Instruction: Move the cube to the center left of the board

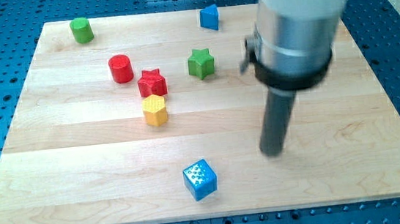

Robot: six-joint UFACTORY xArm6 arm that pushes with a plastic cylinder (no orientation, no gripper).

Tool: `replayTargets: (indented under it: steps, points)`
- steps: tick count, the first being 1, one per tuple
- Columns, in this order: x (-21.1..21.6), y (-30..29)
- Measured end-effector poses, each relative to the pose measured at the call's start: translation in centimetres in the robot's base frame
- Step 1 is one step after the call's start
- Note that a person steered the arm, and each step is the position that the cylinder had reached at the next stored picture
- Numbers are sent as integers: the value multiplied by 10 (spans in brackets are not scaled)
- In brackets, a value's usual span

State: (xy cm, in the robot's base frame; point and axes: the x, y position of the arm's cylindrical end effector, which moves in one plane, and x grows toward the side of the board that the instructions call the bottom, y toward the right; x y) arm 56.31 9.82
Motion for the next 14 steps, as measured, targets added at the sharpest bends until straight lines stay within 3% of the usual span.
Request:
replayTargets:
  steps: [1, 2, 3, 5, 8, 9, 10, 11, 12, 14]
  points:
    - [54, -59]
    - [46, -110]
    - [9, -144]
    - [-22, -129]
    - [-43, -55]
    - [-49, -98]
    - [-41, -227]
    - [-60, -285]
    - [-29, -262]
    - [-53, -198]
